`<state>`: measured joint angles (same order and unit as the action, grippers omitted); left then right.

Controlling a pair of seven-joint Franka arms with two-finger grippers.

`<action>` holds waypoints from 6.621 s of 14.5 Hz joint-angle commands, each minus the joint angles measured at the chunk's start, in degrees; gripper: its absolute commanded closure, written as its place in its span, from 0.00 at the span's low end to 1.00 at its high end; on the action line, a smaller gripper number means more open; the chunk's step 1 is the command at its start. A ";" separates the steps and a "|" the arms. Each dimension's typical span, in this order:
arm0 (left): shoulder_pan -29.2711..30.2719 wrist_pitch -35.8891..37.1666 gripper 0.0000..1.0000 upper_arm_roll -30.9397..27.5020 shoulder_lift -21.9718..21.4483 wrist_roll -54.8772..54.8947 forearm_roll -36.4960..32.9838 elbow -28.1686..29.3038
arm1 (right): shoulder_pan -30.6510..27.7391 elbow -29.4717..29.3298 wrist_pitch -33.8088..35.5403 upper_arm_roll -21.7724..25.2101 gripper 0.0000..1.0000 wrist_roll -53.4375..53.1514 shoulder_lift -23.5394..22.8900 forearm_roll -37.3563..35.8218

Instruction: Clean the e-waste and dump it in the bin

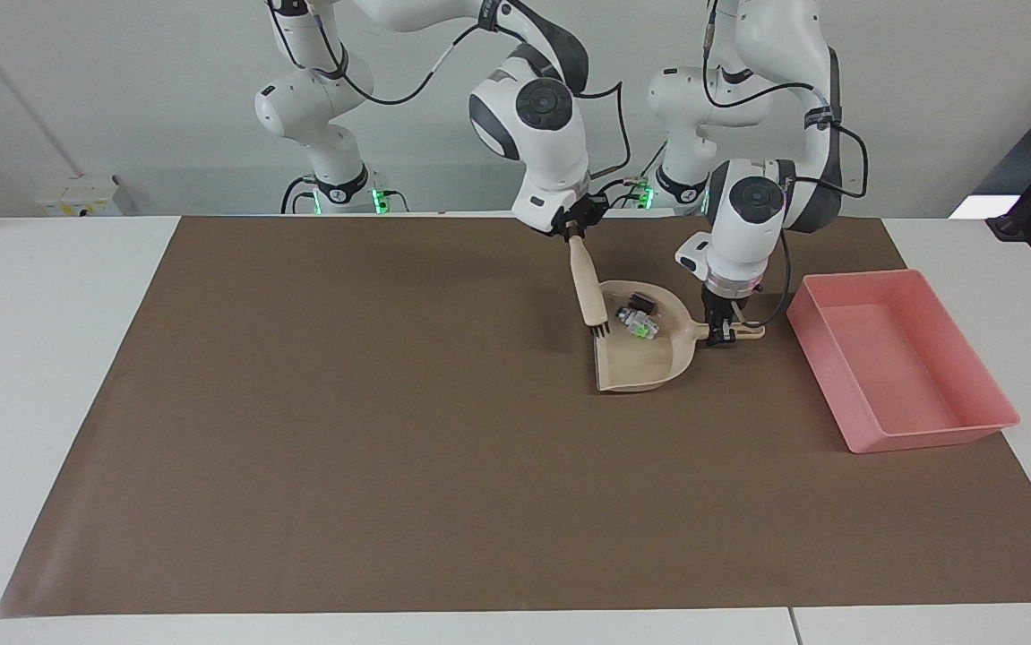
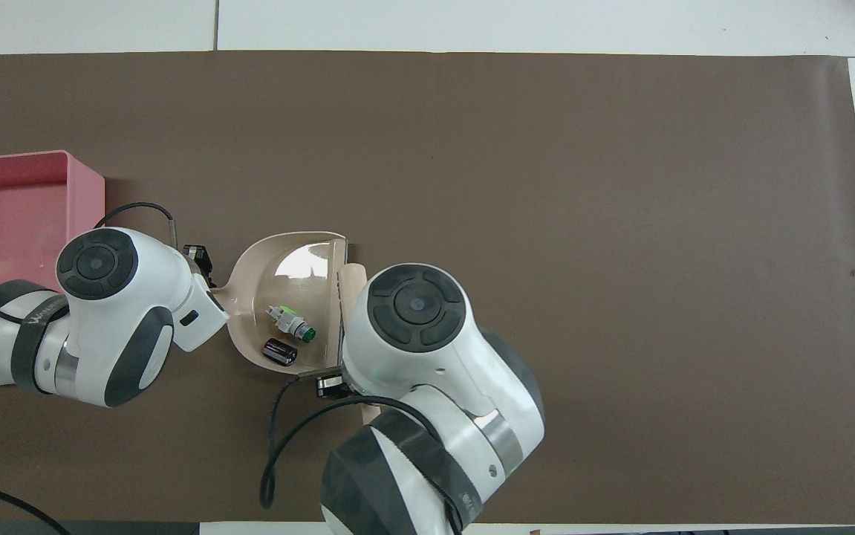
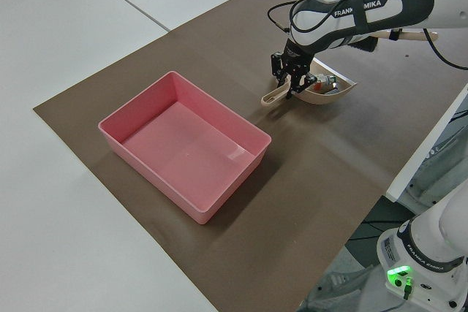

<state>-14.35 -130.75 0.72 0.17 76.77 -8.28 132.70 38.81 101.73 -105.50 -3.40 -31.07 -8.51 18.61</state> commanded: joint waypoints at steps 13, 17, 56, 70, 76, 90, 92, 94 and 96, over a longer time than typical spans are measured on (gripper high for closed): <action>24.44 13.40 1.00 -0.55 -4.83 22.81 9.69 -13.60 | -40.63 12.24 3.83 -0.64 1.00 29.37 7.80 -18.96; 31.20 16.13 1.00 -0.81 -2.64 26.49 9.69 -20.35 | -49.25 24.81 -9.87 -0.64 1.00 39.48 11.85 -19.40; 27.09 15.44 1.00 -1.52 -0.78 4.70 -71.53 -25.47 | -48.83 -11.82 18.66 -1.26 0.00 26.06 8.25 -20.72; 20.16 19.39 0.97 -0.90 -4.81 15.17 -26.73 -21.01 | -37.23 -8.83 21.39 8.50 0.00 26.24 11.06 -20.55; 5.15 16.59 0.97 -0.90 -6.23 2.89 -21.34 -9.14 | -37.14 -9.09 20.52 8.23 0.00 29.47 11.07 -20.90; -9.03 3.22 0.95 -0.90 3.09 -17.27 -17.74 -3.41 | -36.09 -14.46 22.62 7.88 0.00 30.63 8.78 -20.90; -9.12 3.39 0.64 -0.90 2.91 -17.35 -17.65 -2.80 | -36.09 -14.46 22.62 7.97 0.00 30.46 8.78 -20.90; -9.82 4.27 0.30 -0.99 2.12 -17.61 -17.65 -2.97 | -36.09 -14.46 22.53 7.97 0.00 30.37 8.78 -20.90; -8.95 7.33 0.01 -1.07 -0.24 -17.44 -17.65 -3.14 | -36.09 -14.11 21.66 7.88 0.00 30.28 8.78 -20.90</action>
<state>-22.81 -125.25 0.70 3.29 59.77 -26.87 128.23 2.72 88.58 -83.74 4.45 -1.47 0.91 -1.91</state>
